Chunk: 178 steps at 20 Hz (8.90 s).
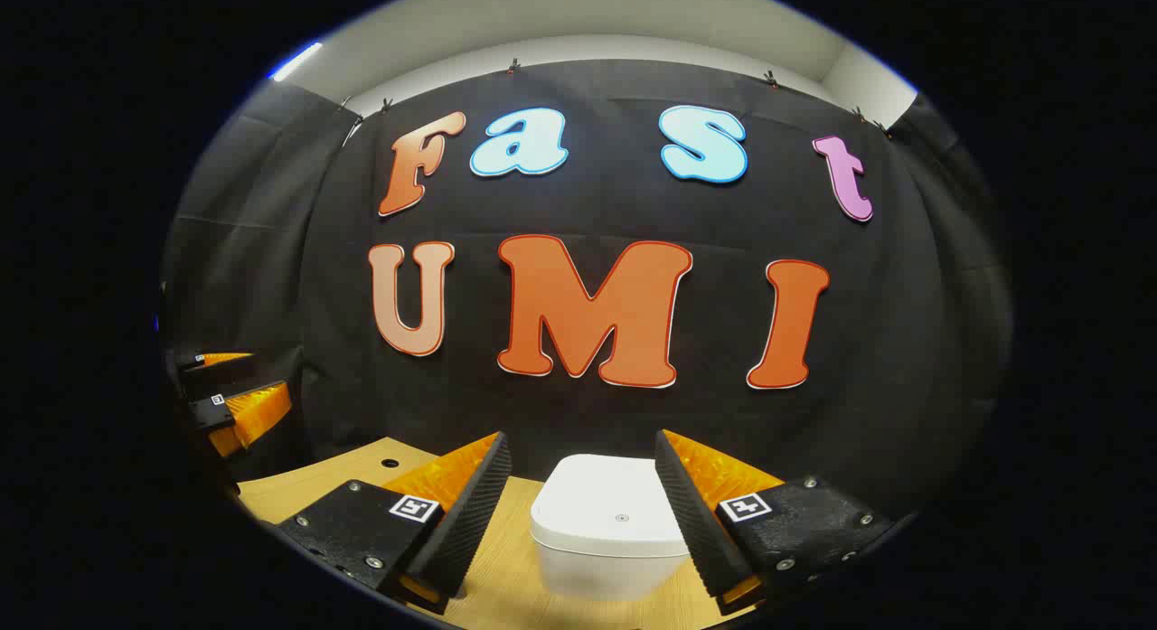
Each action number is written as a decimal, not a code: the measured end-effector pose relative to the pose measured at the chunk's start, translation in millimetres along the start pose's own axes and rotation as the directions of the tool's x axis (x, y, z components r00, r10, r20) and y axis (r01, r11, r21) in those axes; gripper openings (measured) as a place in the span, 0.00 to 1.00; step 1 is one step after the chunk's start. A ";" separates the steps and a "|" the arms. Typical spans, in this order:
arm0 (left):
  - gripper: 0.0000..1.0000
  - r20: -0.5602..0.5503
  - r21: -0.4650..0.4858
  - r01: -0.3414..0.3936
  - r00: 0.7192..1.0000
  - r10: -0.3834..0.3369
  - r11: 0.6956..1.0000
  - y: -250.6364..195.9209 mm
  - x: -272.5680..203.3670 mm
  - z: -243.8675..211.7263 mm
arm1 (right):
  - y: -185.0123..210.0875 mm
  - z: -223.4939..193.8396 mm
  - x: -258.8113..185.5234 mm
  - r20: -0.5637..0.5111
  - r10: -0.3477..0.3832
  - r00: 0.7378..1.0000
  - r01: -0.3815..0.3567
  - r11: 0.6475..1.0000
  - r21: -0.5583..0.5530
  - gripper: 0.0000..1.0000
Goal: Press the lid of the desktop garbage bin to open it, pick up the crumpled paper on the desktop and throw it into the bin, then pick up the pop can on the desktop and drop it into the bin, and finally close the garbage bin lid.
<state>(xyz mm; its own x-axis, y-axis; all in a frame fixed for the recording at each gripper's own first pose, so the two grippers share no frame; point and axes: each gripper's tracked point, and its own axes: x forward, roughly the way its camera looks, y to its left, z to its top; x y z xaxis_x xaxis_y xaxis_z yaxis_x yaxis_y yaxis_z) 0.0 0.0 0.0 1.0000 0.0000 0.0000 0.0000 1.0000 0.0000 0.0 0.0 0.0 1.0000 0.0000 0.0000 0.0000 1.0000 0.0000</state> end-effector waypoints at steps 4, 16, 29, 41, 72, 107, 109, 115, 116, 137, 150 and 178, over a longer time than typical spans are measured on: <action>0.96 0.006 -0.012 -0.004 1.000 0.004 1.000 3.5 2.0 0.3 | 1.3 1.1 1.9 -0.001 -0.008 1.000 0.008 1.000 0.000 0.97; 0.99 0.012 -0.025 -0.025 1.000 0.026 0.999 12.2 0.6 -7.7 | -1.7 -3.1 7.4 -0.011 -0.035 0.999 0.035 0.999 -0.029 0.97; 0.97 0.010 -0.001 -0.030 0.999 0.030 1.000 3.8 -3.6 -6.4 | -39.5 -24.7 31.3 -0.091 -0.079 0.993 0.076 0.996 -0.037 0.46; 1.00 -0.050 0.028 -0.090 0.995 0.091 0.996 12.2 -10.6 -18.8 | -47.3 -60.5 68.4 -0.203 -0.023 0.979 0.023 1.000 -0.001 0.01; 0.99 -0.172 0.063 -0.200 0.963 0.208 0.978 -13.3 -36.4 -52.0 | -37.2 -144.5 96.1 -0.359 0.116 0.926 -0.107 0.993 0.044 0.01; 0.99 -0.488 -0.168 0.185 0.838 -0.245 0.968 -51.2 8.4 -197.0 | 55.9 -126.9 19.7 -0.328 0.117 0.937 -0.106 0.993 0.050 0.73; 1.00 -0.519 -0.181 0.194 0.814 -0.261 0.964 -53.6 3.7 -209.7 | 59.0 -132.1 15.2 -0.338 0.121 0.933 -0.111 0.993 0.051 0.77; 1.00 -0.598 -0.188 0.227 0.746 -0.295 0.956 -62.7 -9.0 -248.8 | 66.8 -148.6 -0.7 -0.374 0.127 0.919 -0.124 0.992 0.031 0.83; 1.00 -0.610 -0.194 0.230 0.733 -0.301 0.954 -64.5 -12.8 -254.5 | 68.3 -151.7 -2.9 -0.382 0.128 0.915 -0.123 0.992 0.037 0.83; 0.98 -0.799 -0.205 0.308 0.496 -0.340 0.929 -74.1 -69.5 -401.3 | 77.6 -213.7 -41.4 -0.515 0.081 0.854 -0.064 0.997 0.049 0.83; 0.46 -0.787 -0.227 0.333 0.492 -0.373 0.915 -62.6 -72.4 -426.7 | 110.1 -242.8 -40.6 -0.573 0.137 0.808 -0.125 0.990 0.060 0.83; 0.61 -0.783 -0.204 0.344 0.504 -0.364 0.916 -62.2 -29.1 -431.1 | 157.9 -304.6 -35.6 -0.677 0.288 0.677 -0.256 0.955 0.150 0.98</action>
<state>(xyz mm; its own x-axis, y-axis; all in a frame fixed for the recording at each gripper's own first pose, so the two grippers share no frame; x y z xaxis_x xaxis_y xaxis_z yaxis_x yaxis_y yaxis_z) -29.1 -62.2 -431.1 0.5044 -0.3639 -0.7831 0.3440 0.9165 -0.2043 -35.6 157.9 -304.6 0.6770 0.2880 -0.6773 -0.2557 0.9550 0.1505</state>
